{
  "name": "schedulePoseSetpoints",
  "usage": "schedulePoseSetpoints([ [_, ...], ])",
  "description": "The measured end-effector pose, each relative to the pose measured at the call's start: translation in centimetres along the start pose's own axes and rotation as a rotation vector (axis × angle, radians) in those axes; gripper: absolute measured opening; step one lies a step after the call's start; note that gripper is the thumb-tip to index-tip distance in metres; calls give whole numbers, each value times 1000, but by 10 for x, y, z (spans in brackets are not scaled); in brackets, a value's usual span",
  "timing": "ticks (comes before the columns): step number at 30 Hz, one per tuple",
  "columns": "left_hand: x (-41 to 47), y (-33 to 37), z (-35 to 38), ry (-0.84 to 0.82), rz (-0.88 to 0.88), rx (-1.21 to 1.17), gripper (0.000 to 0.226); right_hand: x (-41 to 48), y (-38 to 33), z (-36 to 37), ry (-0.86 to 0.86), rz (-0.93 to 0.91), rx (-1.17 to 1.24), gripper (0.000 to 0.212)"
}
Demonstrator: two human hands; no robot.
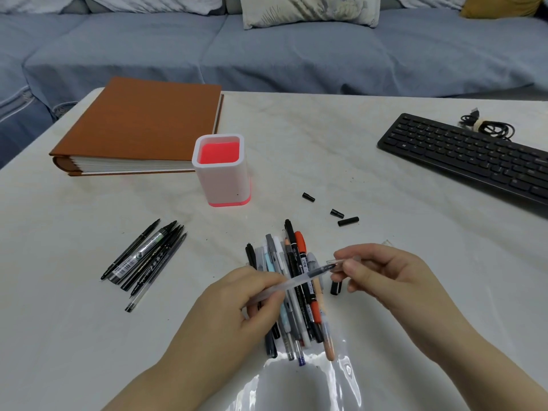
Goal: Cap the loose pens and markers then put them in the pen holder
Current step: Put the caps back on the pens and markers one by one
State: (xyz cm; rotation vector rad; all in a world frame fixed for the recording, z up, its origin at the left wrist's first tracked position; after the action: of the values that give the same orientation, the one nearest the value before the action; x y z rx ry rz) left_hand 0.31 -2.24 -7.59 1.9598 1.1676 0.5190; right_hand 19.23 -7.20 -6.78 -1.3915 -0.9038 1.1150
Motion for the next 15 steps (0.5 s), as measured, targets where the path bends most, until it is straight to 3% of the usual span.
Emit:
schedulePoseSetpoints([
  [15,0,-4,-3,17,45,57,27,1,-8,-3,8,-95,-104,21],
])
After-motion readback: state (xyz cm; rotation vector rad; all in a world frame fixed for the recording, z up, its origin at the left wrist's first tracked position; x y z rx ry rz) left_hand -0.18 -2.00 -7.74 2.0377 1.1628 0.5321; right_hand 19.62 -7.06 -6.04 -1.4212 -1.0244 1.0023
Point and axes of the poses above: each hand's wrist, its own x-axis towards the middle knuckle, its own z-axis out of the palm, y = z × x, the point moved 2 cm from there along x, towards the middle knuckle, and after that the axes turned 6 degrees about -z, right-handed, at the moved point
